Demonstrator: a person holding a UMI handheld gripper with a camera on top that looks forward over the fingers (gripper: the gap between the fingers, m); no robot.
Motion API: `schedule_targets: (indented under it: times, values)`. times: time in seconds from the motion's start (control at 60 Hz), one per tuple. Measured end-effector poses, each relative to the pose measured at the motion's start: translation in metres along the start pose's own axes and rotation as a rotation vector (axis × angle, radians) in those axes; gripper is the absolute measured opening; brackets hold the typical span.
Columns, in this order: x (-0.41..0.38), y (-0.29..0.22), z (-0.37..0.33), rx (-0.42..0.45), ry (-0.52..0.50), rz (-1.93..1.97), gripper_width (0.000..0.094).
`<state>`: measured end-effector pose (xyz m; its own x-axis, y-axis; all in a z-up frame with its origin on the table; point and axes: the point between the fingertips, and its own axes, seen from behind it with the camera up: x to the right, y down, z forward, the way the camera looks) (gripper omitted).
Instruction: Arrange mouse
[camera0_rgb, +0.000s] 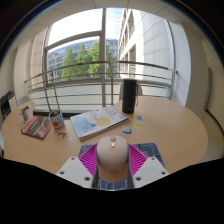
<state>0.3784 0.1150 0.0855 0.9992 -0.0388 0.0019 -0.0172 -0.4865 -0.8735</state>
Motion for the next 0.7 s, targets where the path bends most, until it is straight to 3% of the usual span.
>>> schedule_targets:
  times: [0.067, 0.167, 0.317, 0.417, 0.7]
  values:
    - [0.018, 0.031, 0.013, -0.087, 0.007, -0.007, 0.0393]
    - [0.029, 0.07, 0.031, -0.149, -0.004, -0.016, 0.0409]
    - [0.03, 0.088, 0.034, -0.181, -0.03, -0.041, 0.0552]
    - [0.028, 0.079, 0.02, -0.183, -0.031, -0.032, 0.0854]
    - [0.021, 0.034, -0.082, -0.093, 0.014, -0.064, 0.0847]
